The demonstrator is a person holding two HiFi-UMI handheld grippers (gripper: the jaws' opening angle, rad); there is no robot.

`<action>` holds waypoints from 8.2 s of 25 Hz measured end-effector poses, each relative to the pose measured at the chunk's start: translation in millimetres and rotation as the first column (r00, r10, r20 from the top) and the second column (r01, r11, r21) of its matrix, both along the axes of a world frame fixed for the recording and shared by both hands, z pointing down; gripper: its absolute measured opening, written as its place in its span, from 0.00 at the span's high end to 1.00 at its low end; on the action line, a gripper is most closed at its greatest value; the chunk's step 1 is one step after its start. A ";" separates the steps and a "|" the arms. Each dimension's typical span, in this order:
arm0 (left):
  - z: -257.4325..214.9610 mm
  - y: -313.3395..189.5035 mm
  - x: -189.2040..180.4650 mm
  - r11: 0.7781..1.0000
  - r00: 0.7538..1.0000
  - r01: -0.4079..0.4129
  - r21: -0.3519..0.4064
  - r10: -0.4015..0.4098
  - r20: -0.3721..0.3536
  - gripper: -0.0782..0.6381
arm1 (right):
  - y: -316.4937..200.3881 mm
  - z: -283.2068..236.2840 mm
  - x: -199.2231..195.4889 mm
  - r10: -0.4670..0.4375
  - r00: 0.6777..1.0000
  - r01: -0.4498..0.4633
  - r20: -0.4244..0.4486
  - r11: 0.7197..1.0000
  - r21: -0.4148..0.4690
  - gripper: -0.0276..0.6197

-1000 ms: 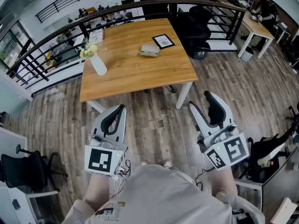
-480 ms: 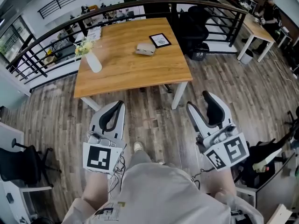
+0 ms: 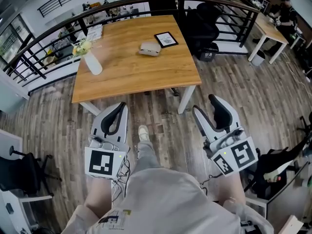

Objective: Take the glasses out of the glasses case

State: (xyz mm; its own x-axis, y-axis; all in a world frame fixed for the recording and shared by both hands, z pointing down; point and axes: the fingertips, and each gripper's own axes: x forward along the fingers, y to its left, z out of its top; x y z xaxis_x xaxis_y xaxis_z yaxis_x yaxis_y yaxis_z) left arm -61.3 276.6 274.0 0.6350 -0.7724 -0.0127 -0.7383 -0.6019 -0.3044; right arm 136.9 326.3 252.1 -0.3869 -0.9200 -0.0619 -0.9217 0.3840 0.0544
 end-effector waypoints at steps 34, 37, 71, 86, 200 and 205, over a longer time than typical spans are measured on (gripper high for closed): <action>14.4 -431.8 -12.9 0.963 0.989 -0.142 -0.230 0.129 -0.069 0.87 | -434.6 16.3 -39.9 0.066 0.996 -0.075 -0.062 0.984 -0.164 0.59; 19.2 -458.2 -15.9 0.958 0.988 -0.150 -0.245 0.139 -0.063 0.87 | -467.7 19.1 -40.2 0.073 0.995 -0.084 -0.066 0.981 -0.175 0.59; 61.9 -577.9 84.4 0.957 0.991 0.129 -0.260 -0.113 0.076 0.87 | -649.1 114.4 37.8 -0.411 0.911 0.363 -0.029 0.836 -0.411 0.60; 137.3 -622.8 85.1 0.914 0.985 0.146 -0.379 -0.100 0.139 0.87 | -702.7 217.3 6.1 -0.486 0.874 0.380 -0.020 0.707 -0.597 0.60; -51.1 -511.5 -23.9 0.977 0.979 0.206 -0.045 -0.206 0.007 0.87 | -556.0 -40.6 -36.1 -0.266 0.956 0.264 -0.125 0.964 -0.032 0.86; -33.4 -507.8 -22.3 0.974 0.978 0.210 -0.083 -0.209 0.023 0.87 | -555.3 -17.8 -31.4 -0.279 0.954 0.270 -0.112 0.958 -0.093 0.86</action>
State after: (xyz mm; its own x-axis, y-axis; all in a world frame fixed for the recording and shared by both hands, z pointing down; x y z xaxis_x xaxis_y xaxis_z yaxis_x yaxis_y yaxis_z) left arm -83.6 -231.2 240.6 0.4586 -0.8862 0.0661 -0.8466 -0.4583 -0.2706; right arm 105.5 -229.0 234.3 -0.6255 -0.7773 0.0676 -0.7681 0.6287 0.1218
